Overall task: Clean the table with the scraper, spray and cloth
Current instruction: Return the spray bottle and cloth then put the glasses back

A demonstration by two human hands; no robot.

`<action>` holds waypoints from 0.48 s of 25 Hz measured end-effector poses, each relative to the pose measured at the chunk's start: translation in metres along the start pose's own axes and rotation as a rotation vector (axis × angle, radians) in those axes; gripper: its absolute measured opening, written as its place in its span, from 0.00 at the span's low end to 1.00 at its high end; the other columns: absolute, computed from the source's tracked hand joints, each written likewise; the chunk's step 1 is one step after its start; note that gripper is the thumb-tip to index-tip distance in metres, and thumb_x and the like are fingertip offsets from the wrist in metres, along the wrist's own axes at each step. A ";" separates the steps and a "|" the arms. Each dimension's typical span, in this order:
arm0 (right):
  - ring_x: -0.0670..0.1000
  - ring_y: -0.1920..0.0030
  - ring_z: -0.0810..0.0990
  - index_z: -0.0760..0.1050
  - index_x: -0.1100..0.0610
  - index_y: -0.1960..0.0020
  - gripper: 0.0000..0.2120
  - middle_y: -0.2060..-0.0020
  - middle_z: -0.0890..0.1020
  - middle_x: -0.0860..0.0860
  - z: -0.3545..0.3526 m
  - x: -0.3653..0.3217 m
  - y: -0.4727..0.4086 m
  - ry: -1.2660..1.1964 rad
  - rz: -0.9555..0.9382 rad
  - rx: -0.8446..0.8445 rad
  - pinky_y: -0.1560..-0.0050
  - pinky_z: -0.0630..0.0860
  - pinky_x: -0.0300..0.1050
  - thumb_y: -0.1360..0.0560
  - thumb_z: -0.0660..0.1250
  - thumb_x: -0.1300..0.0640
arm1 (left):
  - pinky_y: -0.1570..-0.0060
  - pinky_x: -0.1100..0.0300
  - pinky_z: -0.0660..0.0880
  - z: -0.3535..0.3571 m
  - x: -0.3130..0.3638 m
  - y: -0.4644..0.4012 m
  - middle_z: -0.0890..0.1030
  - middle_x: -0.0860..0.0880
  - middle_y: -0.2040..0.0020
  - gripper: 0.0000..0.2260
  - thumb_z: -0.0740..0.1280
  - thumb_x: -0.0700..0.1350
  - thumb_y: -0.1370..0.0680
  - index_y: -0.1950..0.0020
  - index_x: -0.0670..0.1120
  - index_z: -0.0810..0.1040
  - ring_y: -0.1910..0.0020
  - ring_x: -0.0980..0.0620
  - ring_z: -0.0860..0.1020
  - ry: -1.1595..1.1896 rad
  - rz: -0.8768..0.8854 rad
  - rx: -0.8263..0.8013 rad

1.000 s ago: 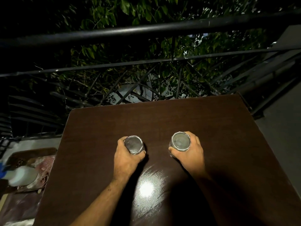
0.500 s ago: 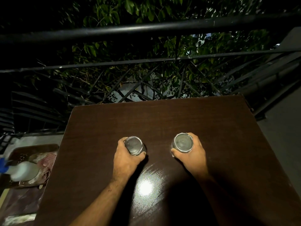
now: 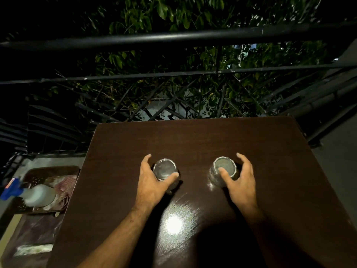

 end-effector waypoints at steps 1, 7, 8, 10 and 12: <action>0.47 0.35 0.70 0.65 0.48 0.28 0.37 0.31 0.70 0.49 -0.004 -0.008 -0.001 0.006 -0.022 0.032 0.38 0.66 0.43 0.32 0.72 0.37 | 0.33 0.57 0.69 -0.008 0.002 0.001 0.69 0.51 0.27 0.47 0.79 0.59 0.33 0.22 0.53 0.57 0.32 0.52 0.72 -0.002 0.015 0.016; 0.52 0.28 0.67 0.69 0.48 0.32 0.28 0.29 0.70 0.52 -0.003 -0.062 -0.025 0.048 -0.087 0.122 0.31 0.67 0.50 0.26 0.64 0.35 | 0.35 0.55 0.73 -0.059 -0.001 -0.004 0.73 0.52 0.29 0.36 0.71 0.65 0.28 0.25 0.57 0.62 0.34 0.53 0.74 0.016 0.034 0.065; 0.51 0.25 0.64 0.70 0.50 0.31 0.26 0.28 0.70 0.52 0.002 -0.072 -0.027 0.073 -0.111 0.117 0.29 0.64 0.49 0.24 0.64 0.38 | 0.35 0.55 0.72 -0.068 -0.003 -0.005 0.73 0.52 0.29 0.35 0.71 0.65 0.28 0.25 0.56 0.63 0.34 0.53 0.74 0.013 0.038 0.078; 0.50 0.23 0.58 0.71 0.53 0.31 0.24 0.27 0.70 0.53 0.016 -0.090 -0.029 0.149 -0.164 0.103 0.26 0.61 0.51 0.22 0.63 0.41 | 0.36 0.59 0.69 -0.085 -0.005 -0.007 0.72 0.52 0.28 0.32 0.70 0.63 0.25 0.25 0.53 0.65 0.33 0.53 0.73 0.004 0.049 0.101; 0.50 0.22 0.57 0.72 0.56 0.31 0.24 0.27 0.70 0.53 0.034 -0.111 -0.025 0.216 -0.233 0.079 0.25 0.60 0.54 0.21 0.62 0.43 | 0.36 0.62 0.66 -0.104 -0.009 -0.007 0.70 0.51 0.27 0.30 0.68 0.61 0.23 0.24 0.52 0.66 0.31 0.53 0.72 -0.003 0.070 0.129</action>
Point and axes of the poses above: each hand's wrist, its own y-axis away from the middle knuckle, its own z-axis out of the palm, x = y × z, the point moved 10 cm from there along -y, towards the middle knuckle
